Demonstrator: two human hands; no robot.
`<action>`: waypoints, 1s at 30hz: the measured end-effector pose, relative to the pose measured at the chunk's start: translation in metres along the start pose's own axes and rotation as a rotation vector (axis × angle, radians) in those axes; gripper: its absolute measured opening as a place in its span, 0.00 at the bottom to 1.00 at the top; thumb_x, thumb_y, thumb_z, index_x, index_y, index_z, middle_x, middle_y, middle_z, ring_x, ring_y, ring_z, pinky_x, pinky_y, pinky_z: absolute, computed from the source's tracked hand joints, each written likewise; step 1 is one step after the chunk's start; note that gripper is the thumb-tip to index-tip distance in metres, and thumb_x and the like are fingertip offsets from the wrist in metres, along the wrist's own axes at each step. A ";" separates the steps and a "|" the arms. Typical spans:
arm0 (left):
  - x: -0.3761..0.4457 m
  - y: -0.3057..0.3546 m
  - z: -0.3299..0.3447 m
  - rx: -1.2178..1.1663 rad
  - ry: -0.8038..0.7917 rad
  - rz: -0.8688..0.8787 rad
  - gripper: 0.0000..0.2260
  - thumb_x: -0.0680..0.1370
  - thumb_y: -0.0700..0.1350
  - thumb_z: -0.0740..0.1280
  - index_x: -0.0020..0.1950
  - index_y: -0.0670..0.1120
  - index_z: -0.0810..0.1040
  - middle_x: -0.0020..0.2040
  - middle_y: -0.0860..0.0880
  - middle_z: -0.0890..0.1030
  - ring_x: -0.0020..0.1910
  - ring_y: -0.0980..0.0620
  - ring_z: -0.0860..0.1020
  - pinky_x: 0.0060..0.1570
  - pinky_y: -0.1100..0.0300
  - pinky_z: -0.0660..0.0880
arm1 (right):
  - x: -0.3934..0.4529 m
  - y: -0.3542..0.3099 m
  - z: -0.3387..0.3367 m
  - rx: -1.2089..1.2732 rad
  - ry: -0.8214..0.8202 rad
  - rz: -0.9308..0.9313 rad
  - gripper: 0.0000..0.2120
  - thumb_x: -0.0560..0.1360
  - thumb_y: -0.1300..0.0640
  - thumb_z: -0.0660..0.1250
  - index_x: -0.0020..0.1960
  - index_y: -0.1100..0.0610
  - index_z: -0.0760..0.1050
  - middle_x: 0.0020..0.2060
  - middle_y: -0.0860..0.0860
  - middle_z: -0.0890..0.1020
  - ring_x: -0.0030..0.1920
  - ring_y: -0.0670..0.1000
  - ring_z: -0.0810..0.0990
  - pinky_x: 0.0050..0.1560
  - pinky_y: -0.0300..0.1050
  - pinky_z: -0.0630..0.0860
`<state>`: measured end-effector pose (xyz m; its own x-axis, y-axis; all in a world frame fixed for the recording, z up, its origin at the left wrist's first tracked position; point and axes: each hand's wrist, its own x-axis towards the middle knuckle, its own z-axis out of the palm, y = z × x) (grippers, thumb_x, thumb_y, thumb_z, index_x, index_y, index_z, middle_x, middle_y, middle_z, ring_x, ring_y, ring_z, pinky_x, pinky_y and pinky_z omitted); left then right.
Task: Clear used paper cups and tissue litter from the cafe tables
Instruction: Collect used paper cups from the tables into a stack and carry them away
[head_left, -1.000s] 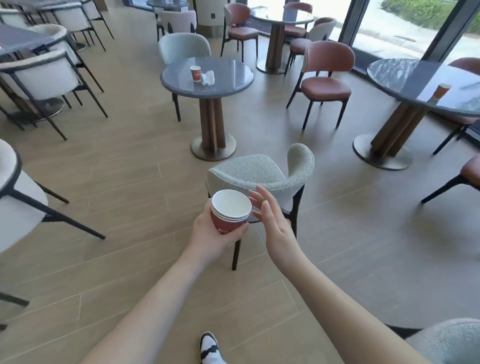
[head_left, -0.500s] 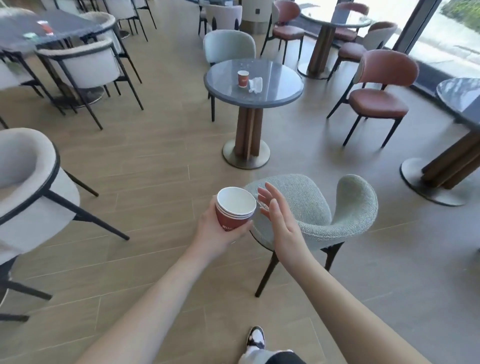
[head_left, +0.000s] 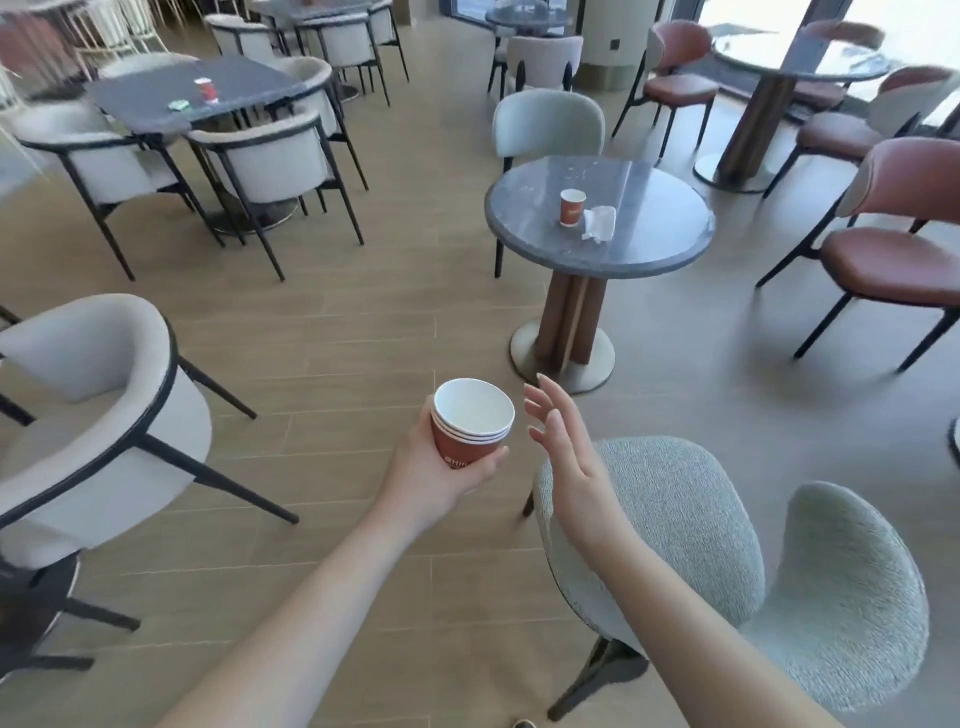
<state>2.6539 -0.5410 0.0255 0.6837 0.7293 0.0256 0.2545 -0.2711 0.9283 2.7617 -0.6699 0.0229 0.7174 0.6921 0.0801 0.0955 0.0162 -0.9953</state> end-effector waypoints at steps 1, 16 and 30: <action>0.012 0.000 -0.005 0.003 0.018 0.005 0.29 0.57 0.69 0.75 0.54 0.69 0.70 0.50 0.82 0.75 0.49 0.79 0.75 0.44 0.80 0.70 | 0.014 -0.001 0.004 0.001 -0.010 -0.010 0.25 0.79 0.35 0.53 0.74 0.39 0.65 0.70 0.39 0.74 0.73 0.39 0.69 0.76 0.56 0.65; 0.224 -0.045 -0.116 0.030 0.011 0.019 0.27 0.59 0.61 0.79 0.54 0.64 0.72 0.48 0.70 0.81 0.48 0.76 0.77 0.49 0.65 0.79 | 0.211 0.009 0.132 -0.009 0.028 -0.049 0.25 0.78 0.30 0.53 0.72 0.35 0.65 0.69 0.37 0.74 0.73 0.41 0.69 0.75 0.57 0.65; 0.407 -0.079 -0.094 0.043 -0.108 0.047 0.28 0.61 0.60 0.81 0.54 0.64 0.71 0.53 0.65 0.80 0.50 0.76 0.76 0.47 0.77 0.72 | 0.376 0.040 0.138 -0.013 0.140 -0.002 0.18 0.77 0.30 0.55 0.67 0.26 0.66 0.68 0.35 0.74 0.73 0.40 0.69 0.76 0.55 0.65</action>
<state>2.8478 -0.1633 -0.0020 0.7646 0.6440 0.0260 0.2482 -0.3315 0.9102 2.9394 -0.3095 0.0060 0.8066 0.5843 0.0895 0.1049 0.0076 -0.9945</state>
